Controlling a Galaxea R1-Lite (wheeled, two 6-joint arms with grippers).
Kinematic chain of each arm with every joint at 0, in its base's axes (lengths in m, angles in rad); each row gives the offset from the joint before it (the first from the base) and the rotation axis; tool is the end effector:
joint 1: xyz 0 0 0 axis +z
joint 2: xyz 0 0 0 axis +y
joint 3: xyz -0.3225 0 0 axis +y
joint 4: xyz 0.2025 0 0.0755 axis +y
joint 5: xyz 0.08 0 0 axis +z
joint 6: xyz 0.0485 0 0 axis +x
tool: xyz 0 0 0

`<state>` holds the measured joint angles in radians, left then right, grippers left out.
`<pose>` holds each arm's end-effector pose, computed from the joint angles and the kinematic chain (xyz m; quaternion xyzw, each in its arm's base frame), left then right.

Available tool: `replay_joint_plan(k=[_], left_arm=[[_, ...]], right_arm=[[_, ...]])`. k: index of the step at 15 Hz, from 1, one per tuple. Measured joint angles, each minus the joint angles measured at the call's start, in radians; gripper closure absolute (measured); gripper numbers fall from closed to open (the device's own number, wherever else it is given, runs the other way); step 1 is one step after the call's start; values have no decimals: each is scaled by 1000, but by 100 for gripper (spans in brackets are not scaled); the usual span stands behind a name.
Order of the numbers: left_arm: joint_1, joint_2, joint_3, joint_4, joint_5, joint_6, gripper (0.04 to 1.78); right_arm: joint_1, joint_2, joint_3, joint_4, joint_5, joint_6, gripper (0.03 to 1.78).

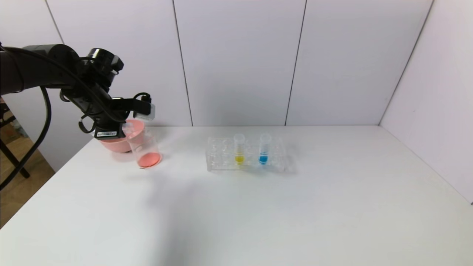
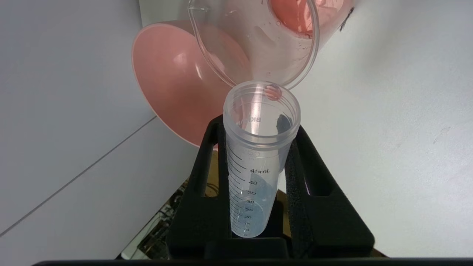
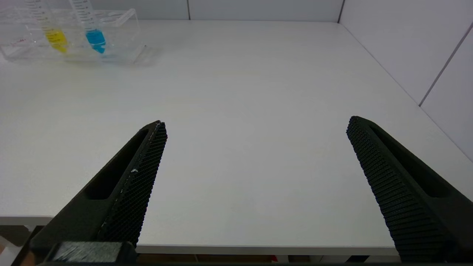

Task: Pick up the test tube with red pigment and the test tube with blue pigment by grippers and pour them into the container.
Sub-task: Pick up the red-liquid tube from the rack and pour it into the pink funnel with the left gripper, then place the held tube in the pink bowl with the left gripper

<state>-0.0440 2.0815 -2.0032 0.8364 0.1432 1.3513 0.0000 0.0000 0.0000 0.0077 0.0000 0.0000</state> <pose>0.4434 -0.0126 0.2394 0.5926 0.3709 -0.2402 0.6734 0.0085 0.0000 0.0745 0.0000 0.0038 0.0000 1.0000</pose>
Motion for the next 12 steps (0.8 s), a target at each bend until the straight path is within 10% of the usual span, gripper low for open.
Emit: replay_joint_plan(k=[12], left_arm=[[106,-113,0,-101,-394,-542,138]], right_arm=[[0,0,0,0,0,0,4]])
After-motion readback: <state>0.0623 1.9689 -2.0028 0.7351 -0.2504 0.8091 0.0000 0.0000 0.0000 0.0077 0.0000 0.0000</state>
